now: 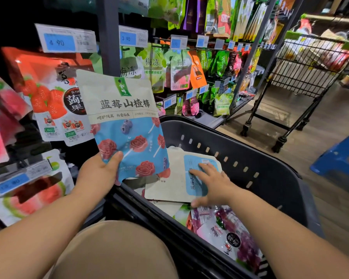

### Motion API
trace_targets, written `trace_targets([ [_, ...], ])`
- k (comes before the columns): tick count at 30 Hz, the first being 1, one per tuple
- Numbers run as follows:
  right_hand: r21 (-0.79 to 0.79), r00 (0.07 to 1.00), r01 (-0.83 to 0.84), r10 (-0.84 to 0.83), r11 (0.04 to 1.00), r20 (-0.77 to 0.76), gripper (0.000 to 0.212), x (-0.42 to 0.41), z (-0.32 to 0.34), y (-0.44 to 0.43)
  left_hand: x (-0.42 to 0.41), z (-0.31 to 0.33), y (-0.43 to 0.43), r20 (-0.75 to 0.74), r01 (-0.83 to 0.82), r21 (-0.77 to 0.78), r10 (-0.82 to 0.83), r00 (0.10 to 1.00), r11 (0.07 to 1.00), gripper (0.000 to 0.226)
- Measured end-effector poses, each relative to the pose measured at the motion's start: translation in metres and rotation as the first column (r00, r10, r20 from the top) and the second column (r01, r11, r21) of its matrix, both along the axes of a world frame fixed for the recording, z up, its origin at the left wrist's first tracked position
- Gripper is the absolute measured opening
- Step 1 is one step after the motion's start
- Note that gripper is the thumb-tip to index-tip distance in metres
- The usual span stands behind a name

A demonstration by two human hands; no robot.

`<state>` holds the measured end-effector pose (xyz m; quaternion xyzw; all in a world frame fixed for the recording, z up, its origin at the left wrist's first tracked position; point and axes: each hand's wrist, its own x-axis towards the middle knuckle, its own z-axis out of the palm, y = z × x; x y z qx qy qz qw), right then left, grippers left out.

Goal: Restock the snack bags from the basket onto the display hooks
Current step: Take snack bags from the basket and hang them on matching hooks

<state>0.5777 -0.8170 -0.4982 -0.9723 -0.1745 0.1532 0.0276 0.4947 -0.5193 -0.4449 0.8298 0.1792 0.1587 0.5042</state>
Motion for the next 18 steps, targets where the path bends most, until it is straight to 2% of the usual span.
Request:
trace_targets([
  [4, -0.03, 1.0, 0.007, -0.008, 1.0, -0.028, 0.123, 0.001, -0.013, -0.001, 0.0, 0.0, -0.001, 0.006, -0.002, -0.006, 0.002, 1.0, 1.0, 0.03],
  [7, -0.068, 1.0, 0.016, -0.015, 0.998, 0.022, 0.125, -0.003, -0.016, 0.003, -0.001, 0.0, -0.002, 0.021, -0.014, -0.031, 0.015, 1.0, 0.999, 0.03],
  [13, -0.072, 0.985, -0.01, 0.022, 0.997, 0.169, 0.11, -0.004, -0.025, 0.004, -0.006, -0.003, -0.003, 0.055, -0.053, -0.1, 0.058, 0.997, 0.994, 0.034],
  [18, -0.114, 0.972, -0.041, 0.066, 0.993, 0.225, 0.091, -0.002, -0.026, 0.003, -0.014, -0.001, -0.001, 0.098, -0.106, -0.2, 0.127, 0.987, 0.974, 0.035],
])
